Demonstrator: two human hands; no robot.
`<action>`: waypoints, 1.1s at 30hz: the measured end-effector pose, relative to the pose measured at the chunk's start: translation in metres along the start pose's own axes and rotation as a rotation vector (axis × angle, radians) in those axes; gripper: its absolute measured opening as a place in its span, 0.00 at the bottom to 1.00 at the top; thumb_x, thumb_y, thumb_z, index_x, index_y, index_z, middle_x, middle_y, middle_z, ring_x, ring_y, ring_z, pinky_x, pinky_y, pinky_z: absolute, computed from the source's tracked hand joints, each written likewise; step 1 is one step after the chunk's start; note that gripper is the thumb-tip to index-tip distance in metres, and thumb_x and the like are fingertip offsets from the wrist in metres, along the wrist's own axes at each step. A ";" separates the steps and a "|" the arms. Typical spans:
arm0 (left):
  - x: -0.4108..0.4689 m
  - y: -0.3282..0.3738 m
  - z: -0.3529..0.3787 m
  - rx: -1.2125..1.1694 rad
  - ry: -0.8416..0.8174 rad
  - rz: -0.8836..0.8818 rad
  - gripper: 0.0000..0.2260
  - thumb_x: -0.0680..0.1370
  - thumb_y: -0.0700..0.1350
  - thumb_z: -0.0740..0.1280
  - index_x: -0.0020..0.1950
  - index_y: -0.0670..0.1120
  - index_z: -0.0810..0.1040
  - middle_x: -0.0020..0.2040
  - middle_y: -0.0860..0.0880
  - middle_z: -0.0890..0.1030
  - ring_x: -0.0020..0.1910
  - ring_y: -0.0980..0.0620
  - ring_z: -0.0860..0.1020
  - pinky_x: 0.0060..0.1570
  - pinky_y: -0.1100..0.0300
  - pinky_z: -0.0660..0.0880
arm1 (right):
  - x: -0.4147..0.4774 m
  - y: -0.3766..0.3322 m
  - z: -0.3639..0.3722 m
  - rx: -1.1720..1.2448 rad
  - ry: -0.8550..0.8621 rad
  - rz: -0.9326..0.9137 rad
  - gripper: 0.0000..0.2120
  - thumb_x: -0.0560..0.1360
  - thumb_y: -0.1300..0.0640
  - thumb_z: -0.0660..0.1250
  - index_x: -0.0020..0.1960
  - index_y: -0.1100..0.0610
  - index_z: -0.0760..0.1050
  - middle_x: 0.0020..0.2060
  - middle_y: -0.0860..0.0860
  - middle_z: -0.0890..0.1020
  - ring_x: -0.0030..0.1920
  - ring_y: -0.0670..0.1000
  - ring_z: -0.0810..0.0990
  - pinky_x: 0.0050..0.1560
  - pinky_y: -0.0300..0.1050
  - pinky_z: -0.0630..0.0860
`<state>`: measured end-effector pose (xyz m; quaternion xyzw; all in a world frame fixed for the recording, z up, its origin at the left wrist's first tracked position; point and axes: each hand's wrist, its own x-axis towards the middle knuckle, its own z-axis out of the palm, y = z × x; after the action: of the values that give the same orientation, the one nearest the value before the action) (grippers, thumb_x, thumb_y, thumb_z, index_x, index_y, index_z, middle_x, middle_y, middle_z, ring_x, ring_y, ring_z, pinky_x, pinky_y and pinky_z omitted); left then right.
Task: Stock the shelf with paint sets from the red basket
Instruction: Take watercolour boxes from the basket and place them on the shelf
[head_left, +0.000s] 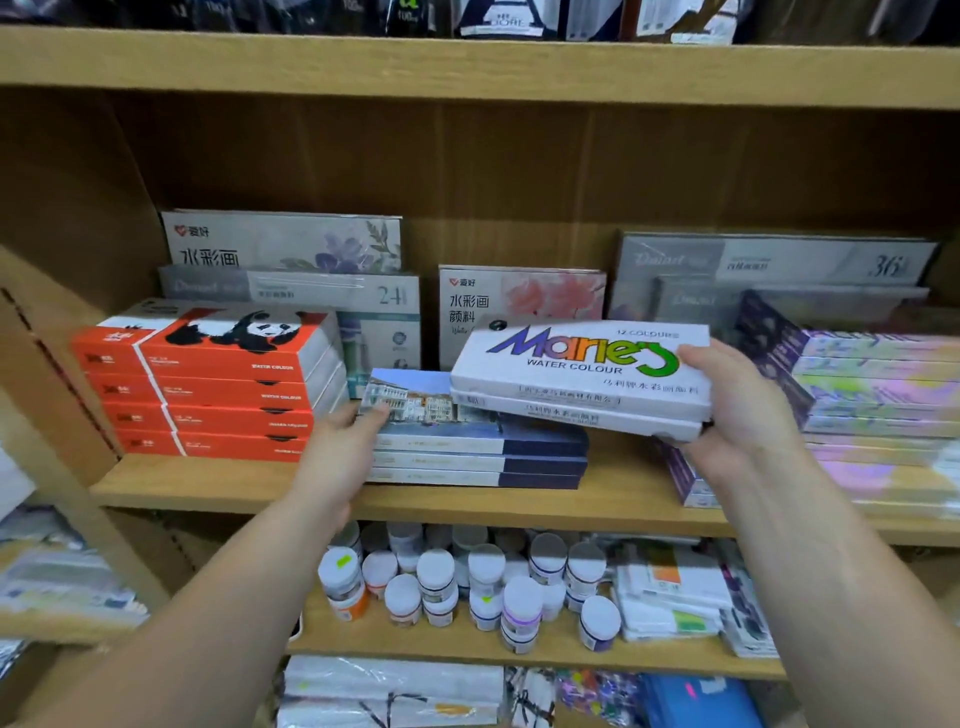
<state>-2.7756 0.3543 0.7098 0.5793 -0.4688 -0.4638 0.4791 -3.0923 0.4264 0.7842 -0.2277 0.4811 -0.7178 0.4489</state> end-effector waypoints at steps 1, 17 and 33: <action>-0.003 -0.002 0.000 0.054 0.016 0.042 0.09 0.82 0.51 0.67 0.58 0.49 0.84 0.51 0.49 0.87 0.54 0.45 0.84 0.61 0.47 0.79 | 0.003 0.004 0.003 -0.008 -0.005 0.034 0.19 0.79 0.61 0.67 0.70 0.53 0.74 0.53 0.58 0.88 0.45 0.59 0.88 0.27 0.47 0.79; -0.039 -0.023 -0.018 0.221 0.030 0.322 0.22 0.75 0.47 0.77 0.65 0.64 0.75 0.59 0.67 0.80 0.58 0.67 0.79 0.59 0.59 0.79 | 0.030 0.040 0.043 -0.558 -0.072 0.052 0.04 0.77 0.55 0.74 0.51 0.55 0.83 0.46 0.53 0.89 0.48 0.55 0.87 0.49 0.50 0.82; -0.032 -0.042 -0.029 0.626 0.232 0.440 0.28 0.66 0.52 0.84 0.63 0.52 0.79 0.42 0.58 0.79 0.39 0.55 0.79 0.41 0.53 0.80 | -0.003 0.088 0.006 -0.730 -0.303 -0.171 0.49 0.63 0.59 0.86 0.75 0.37 0.66 0.56 0.27 0.81 0.56 0.29 0.79 0.60 0.41 0.75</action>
<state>-2.7467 0.3941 0.6743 0.6316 -0.6432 -0.1160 0.4171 -3.0489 0.4140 0.7082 -0.5145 0.6121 -0.4930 0.3429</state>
